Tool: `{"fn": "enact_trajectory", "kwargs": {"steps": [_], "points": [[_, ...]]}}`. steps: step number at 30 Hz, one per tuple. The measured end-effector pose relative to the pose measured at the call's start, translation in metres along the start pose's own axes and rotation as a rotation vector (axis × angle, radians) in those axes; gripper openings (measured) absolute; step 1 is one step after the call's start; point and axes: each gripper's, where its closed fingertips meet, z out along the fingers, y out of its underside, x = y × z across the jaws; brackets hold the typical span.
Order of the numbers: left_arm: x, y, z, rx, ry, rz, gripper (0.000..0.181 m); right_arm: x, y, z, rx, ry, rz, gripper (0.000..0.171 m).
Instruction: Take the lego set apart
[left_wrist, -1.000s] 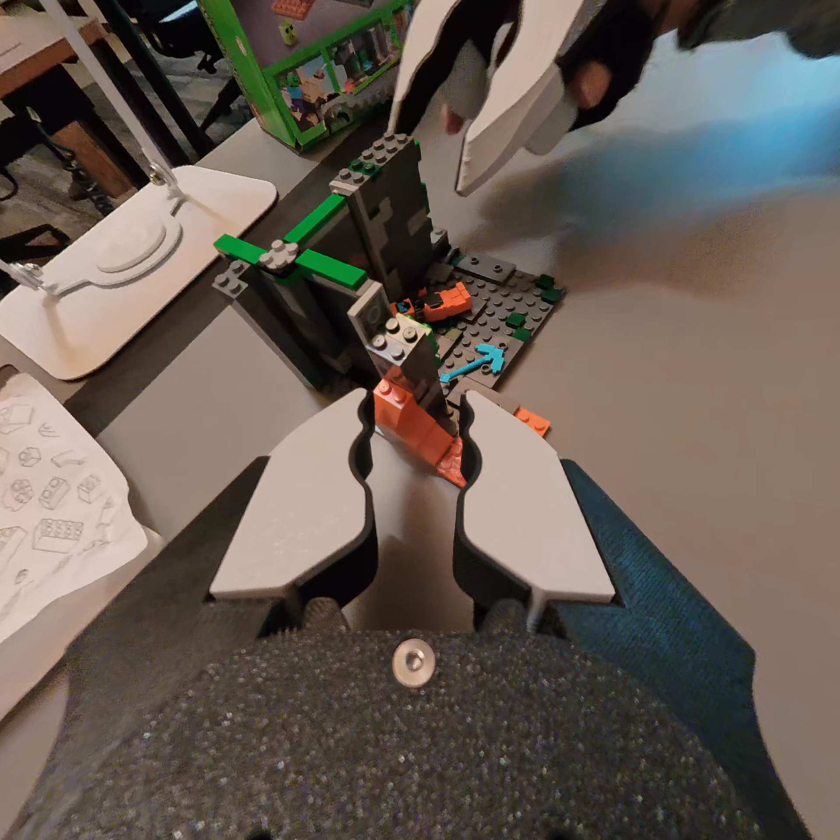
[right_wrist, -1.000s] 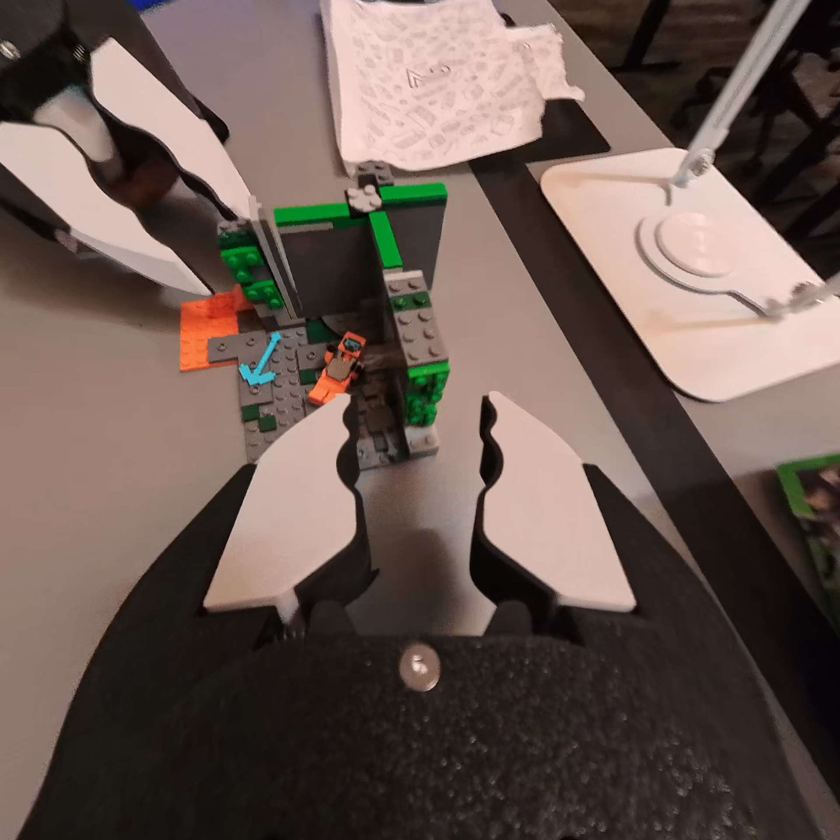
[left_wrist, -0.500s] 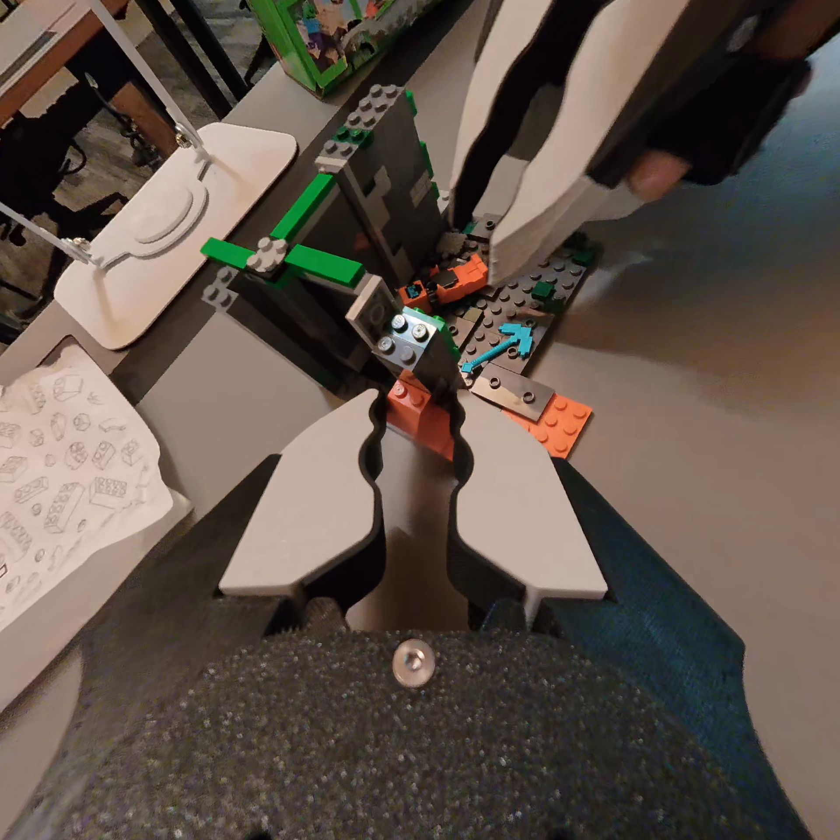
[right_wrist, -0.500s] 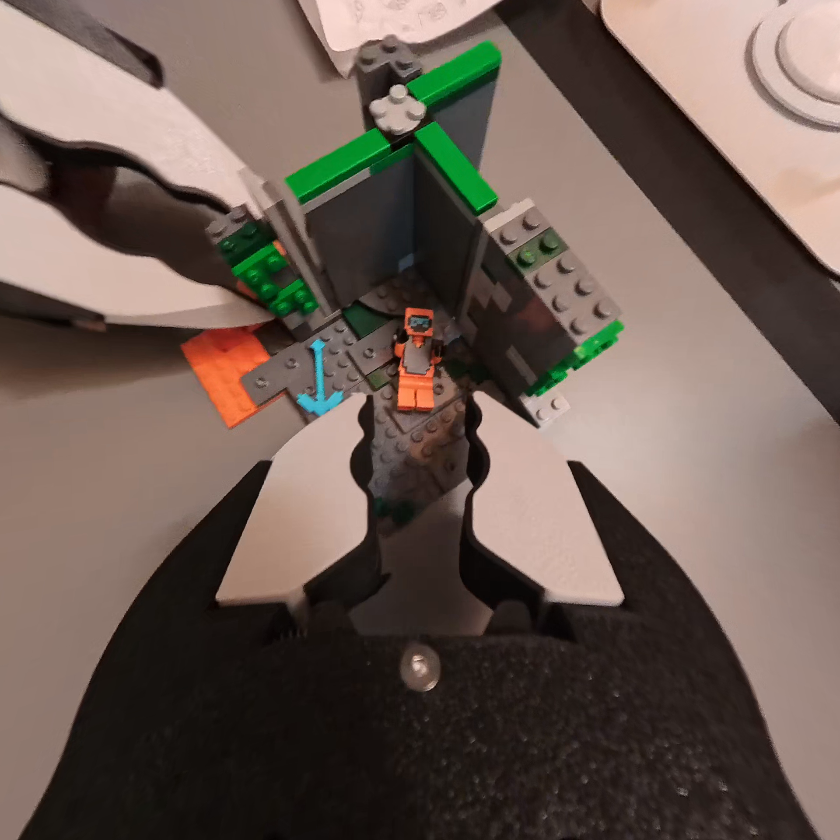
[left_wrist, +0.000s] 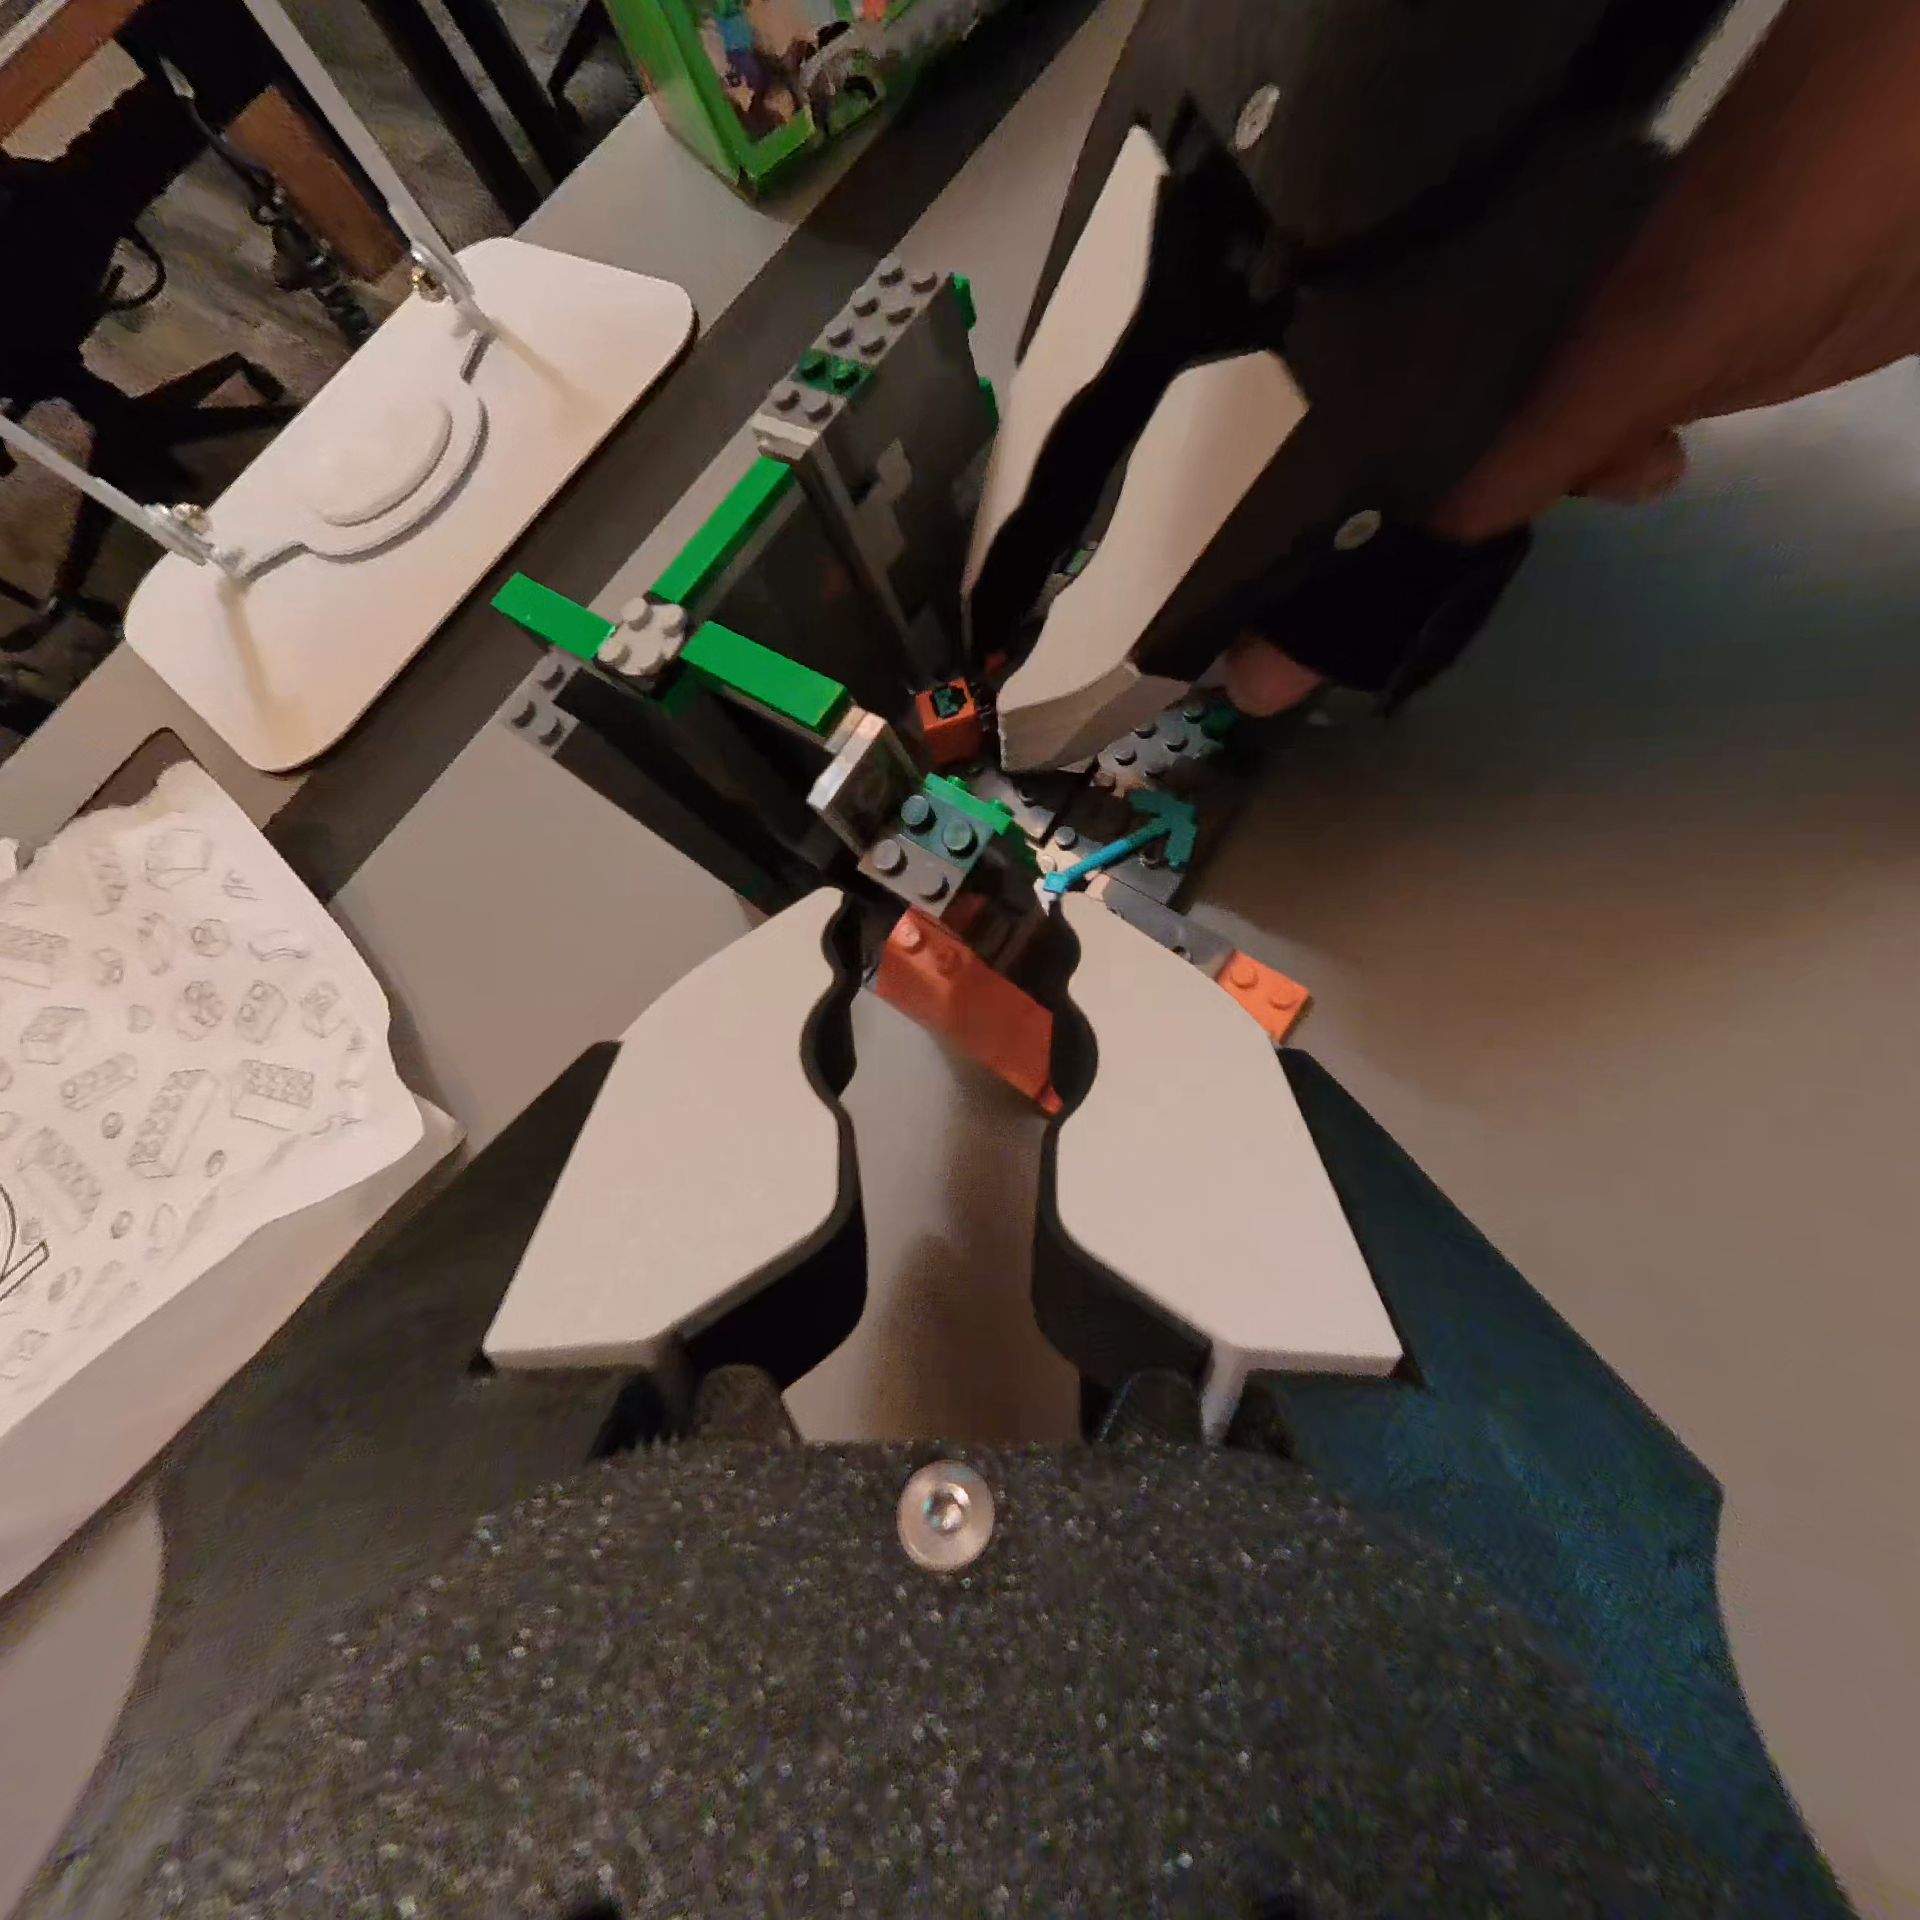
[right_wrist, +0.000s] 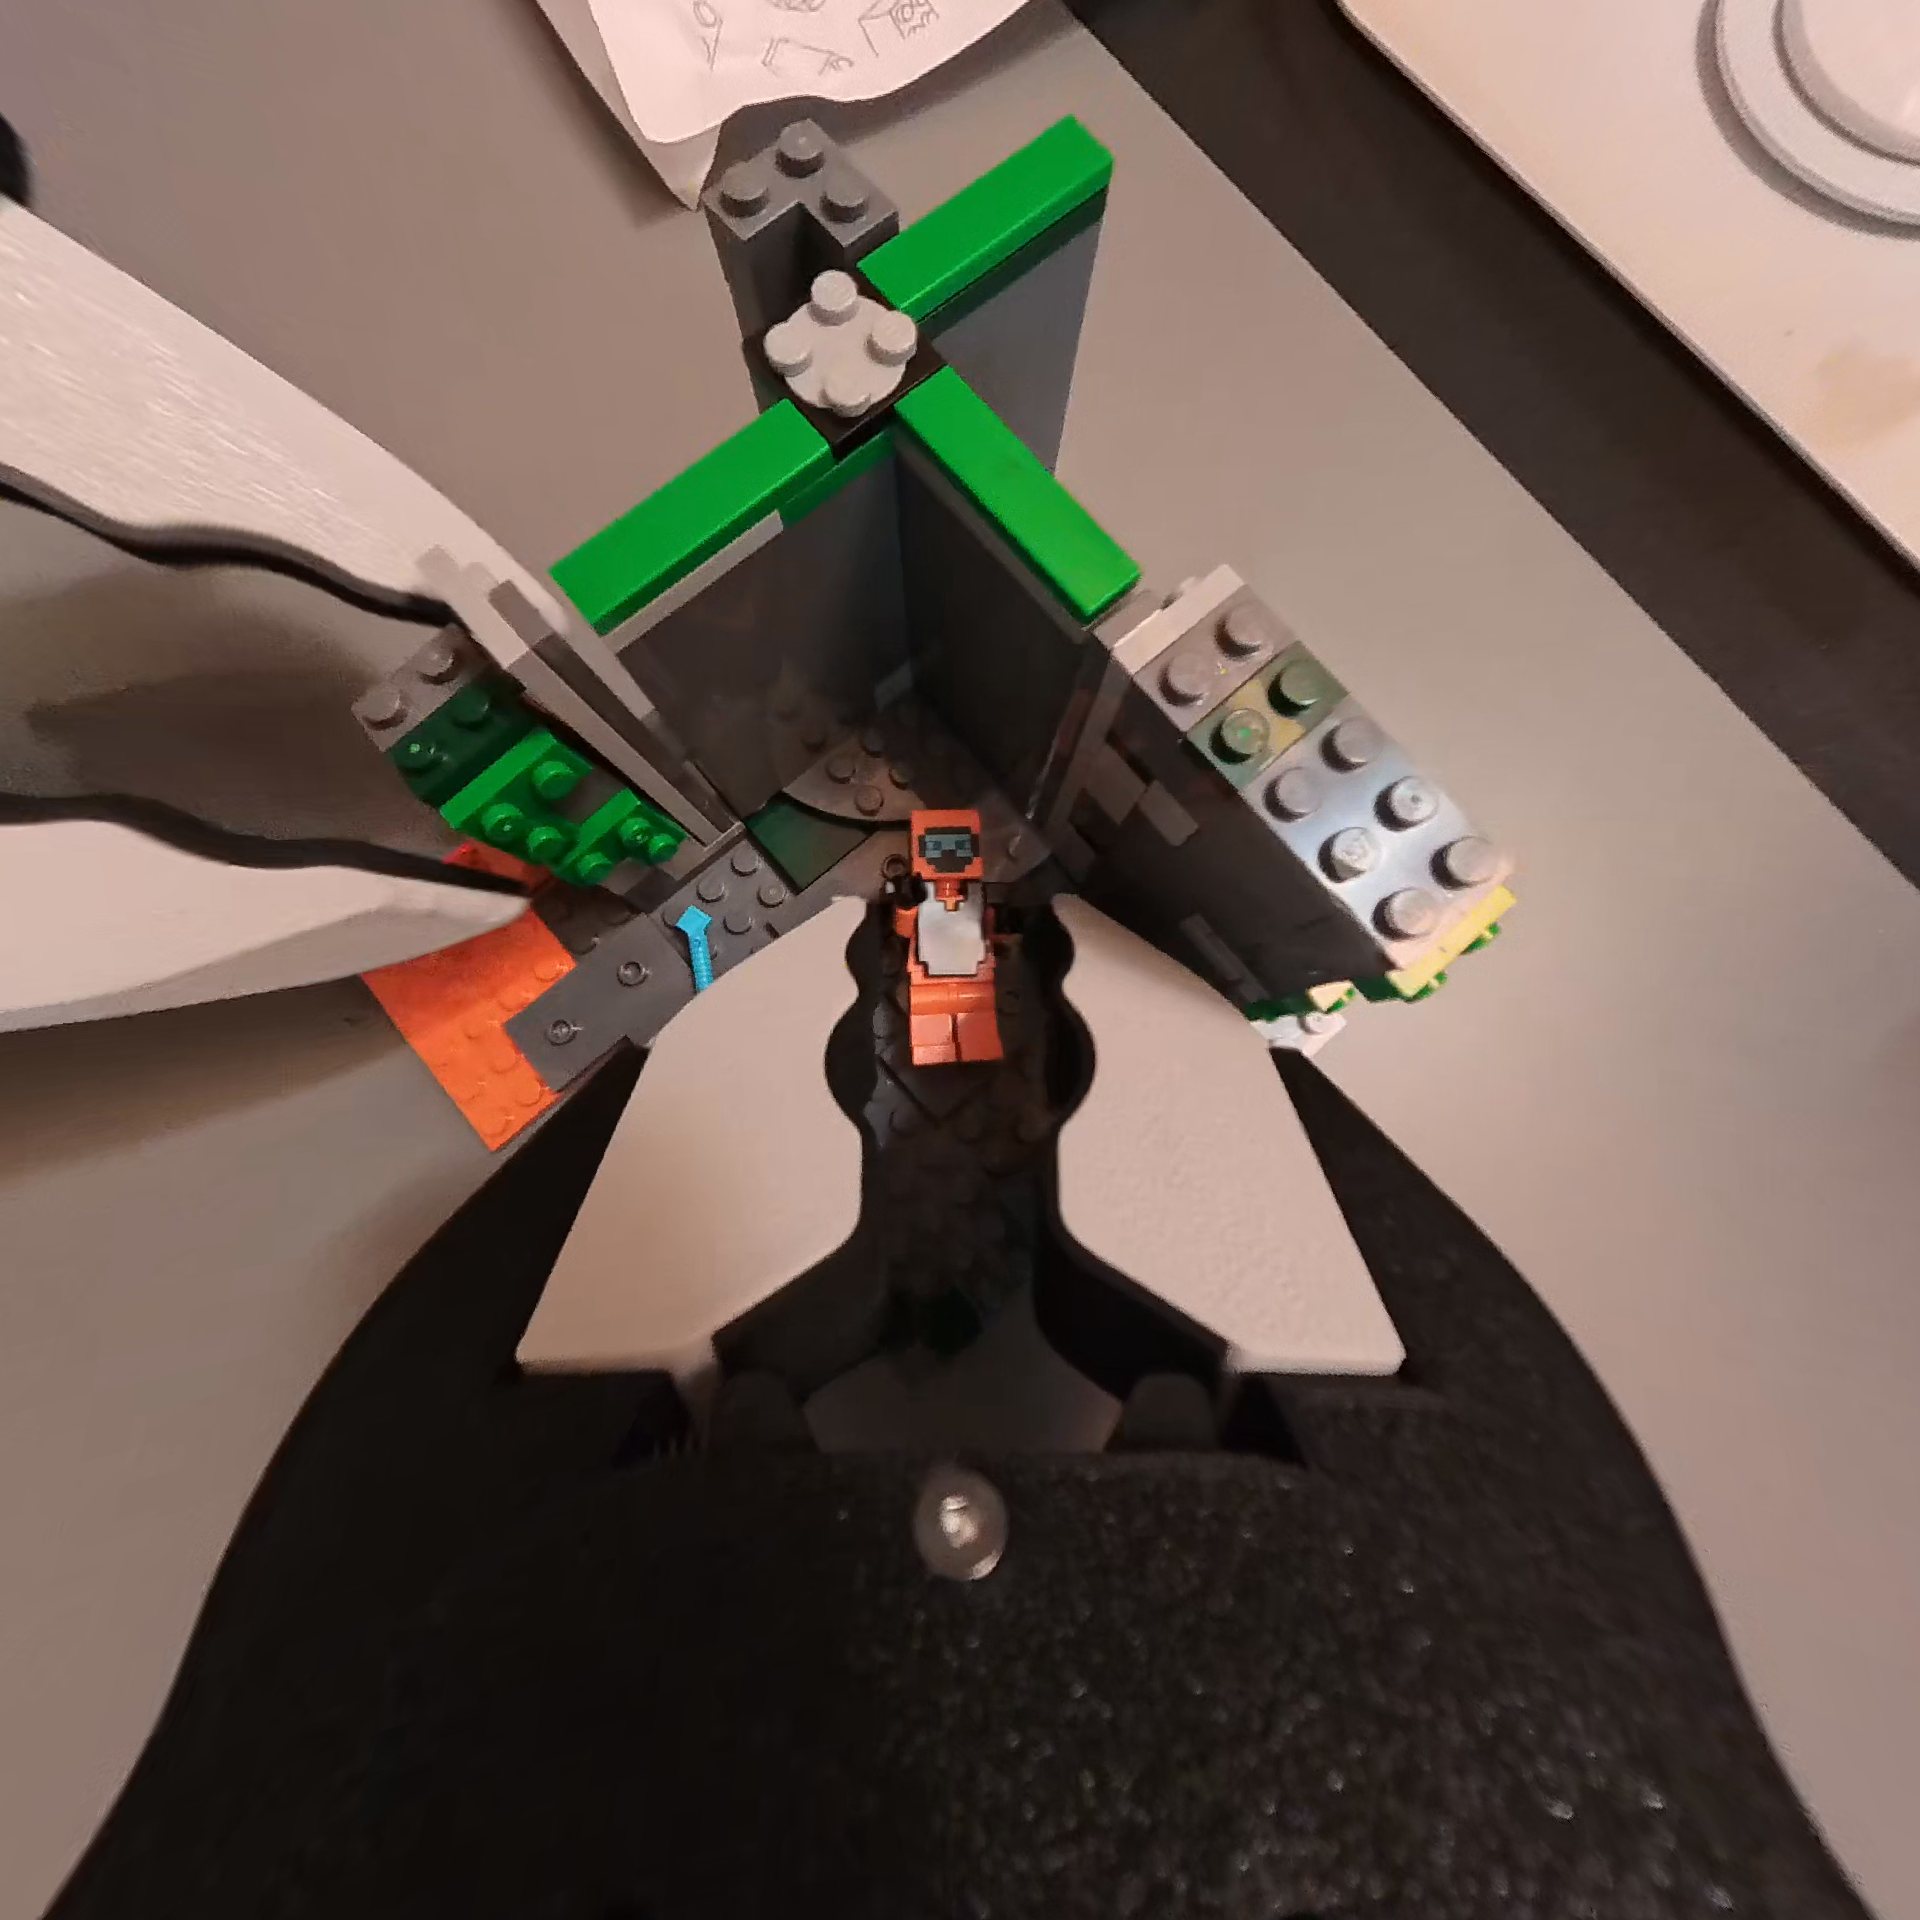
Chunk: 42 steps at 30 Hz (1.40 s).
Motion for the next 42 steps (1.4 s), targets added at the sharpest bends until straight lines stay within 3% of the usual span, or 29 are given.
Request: {"fn": "enact_trajectory", "kwargs": {"steps": [4,8,14,19,24,30,32,36,40,42], "points": [[-0.009,0.003,0.008,0.000,-0.035,-0.058,0.030,0.002,-0.004,-0.013,0.044,0.043,0.014,0.022],[-0.011,0.002,-0.006,0.035,-0.068,-0.017,0.033,0.009,-0.009,-0.053,0.178,0.065,0.062,0.022],[0.002,-0.035,-0.038,0.228,-0.097,-0.152,0.025,0.074,0.011,-0.106,0.341,0.254,0.218,0.022],[0.014,-0.059,-0.056,0.358,-0.099,-0.212,0.015,0.123,0.039,-0.100,0.260,0.338,0.313,0.022],[0.004,-0.044,-0.051,0.368,-0.144,-0.243,0.011,0.147,0.059,-0.074,0.079,0.371,0.314,0.022],[0.004,-0.027,-0.039,0.316,-0.115,-0.270,0.014,0.142,0.060,-0.059,0.024,0.372,0.351,0.023],[0.002,-0.024,-0.038,0.304,-0.126,-0.255,0.014,0.141,0.060,-0.057,0.031,0.376,0.364,0.033],[-0.005,-0.023,-0.042,0.318,-0.154,-0.260,0.014,0.134,0.045,-0.067,0.148,0.370,0.355,0.036],[-0.010,-0.022,-0.045,0.321,-0.172,-0.265,0.014,0.093,0.004,-0.087,0.346,0.237,0.203,0.036],[-0.013,-0.020,-0.045,0.316,-0.183,-0.268,0.013,0.060,-0.004,-0.087,0.341,0.135,0.134,0.035]]}}
